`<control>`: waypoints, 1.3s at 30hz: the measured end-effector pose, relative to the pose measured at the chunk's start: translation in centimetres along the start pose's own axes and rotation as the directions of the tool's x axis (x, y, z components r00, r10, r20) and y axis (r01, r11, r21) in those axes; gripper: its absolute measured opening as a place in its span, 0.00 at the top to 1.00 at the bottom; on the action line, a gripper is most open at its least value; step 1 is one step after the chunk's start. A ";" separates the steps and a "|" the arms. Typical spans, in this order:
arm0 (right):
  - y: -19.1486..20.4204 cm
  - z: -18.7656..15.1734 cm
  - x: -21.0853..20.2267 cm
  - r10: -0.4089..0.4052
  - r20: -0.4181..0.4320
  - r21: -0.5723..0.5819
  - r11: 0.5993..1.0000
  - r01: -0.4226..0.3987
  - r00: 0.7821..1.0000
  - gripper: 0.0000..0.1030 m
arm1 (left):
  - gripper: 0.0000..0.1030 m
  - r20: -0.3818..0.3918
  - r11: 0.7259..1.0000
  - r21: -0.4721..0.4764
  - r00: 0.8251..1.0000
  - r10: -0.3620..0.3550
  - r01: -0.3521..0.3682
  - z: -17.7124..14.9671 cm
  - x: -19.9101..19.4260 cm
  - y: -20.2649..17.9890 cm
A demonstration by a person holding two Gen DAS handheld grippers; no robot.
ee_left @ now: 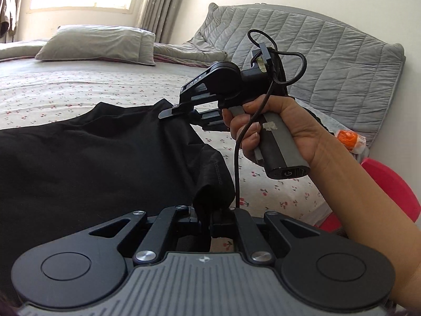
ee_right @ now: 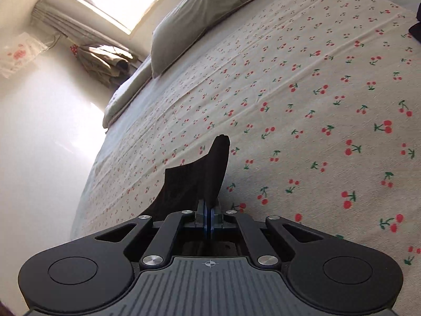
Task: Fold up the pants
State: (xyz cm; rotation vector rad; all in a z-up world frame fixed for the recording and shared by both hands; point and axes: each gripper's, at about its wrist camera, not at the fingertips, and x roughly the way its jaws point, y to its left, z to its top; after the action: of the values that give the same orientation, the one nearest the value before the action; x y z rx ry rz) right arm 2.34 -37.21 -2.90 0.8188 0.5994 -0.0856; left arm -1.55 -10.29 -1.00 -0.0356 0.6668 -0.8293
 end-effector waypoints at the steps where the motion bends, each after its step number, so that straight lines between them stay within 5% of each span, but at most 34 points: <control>1: -0.3 0.0 -0.5 -0.004 0.003 0.004 1.000 0.004 1.000 0.99 | 0.95 -0.005 1.000 -0.011 1.000 -0.021 0.021 -0.1 0.1 0.0; 7: 0.7 0.0 -1.2 0.017 0.028 -0.003 1.000 -0.017 0.999 0.99 | 0.95 0.001 0.994 -0.075 0.997 -0.075 0.075 -0.1 -1.3 1.9; 14: 5.7 0.1 0.3 0.140 0.037 -0.063 0.988 -0.138 0.989 0.99 | 0.95 0.047 0.980 -0.178 0.995 -0.083 0.090 0.1 -4.5 4.3; 21: 10.8 -1.8 6.6 0.243 -0.046 -0.110 0.963 -0.246 0.969 0.95 | 0.95 0.025 0.967 -0.251 0.998 0.054 -0.046 -0.4 -8.6 9.0; 29: 14.9 -5.6 14.2 0.224 -0.175 -0.184 0.949 -0.255 0.959 0.90 | 0.92 -0.111 0.935 -0.324 0.987 0.115 -0.146 -2.8 -9.9 13.3; 33: 15.6 -7.4 16.8 0.163 -0.206 -0.218 0.954 -0.207 0.965 0.82 | 0.72 -0.135 0.958 -0.247 0.984 0.118 -0.148 -3.3 -10.6 13.2; 36: 15.6 -7.7 16.9 0.177 -0.217 -0.210 0.952 -0.223 0.960 0.72 | 0.40 -0.117 0.966 -0.198 0.982 0.147 -0.168 -2.6 -11.6 13.3; 39: 15.7 -7.3 15.3 0.215 -0.234 -0.197 0.944 -0.263 0.948 0.52 | 0.35 -0.084 0.967 -0.174 0.982 0.171 -0.184 -0.9 -12.0 14.5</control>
State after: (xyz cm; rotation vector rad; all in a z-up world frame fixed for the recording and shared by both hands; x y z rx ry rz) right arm 16.34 -18.84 -4.57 0.6771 0.6888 0.2927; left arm 1.83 8.15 0.63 -0.1112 0.7975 -0.5976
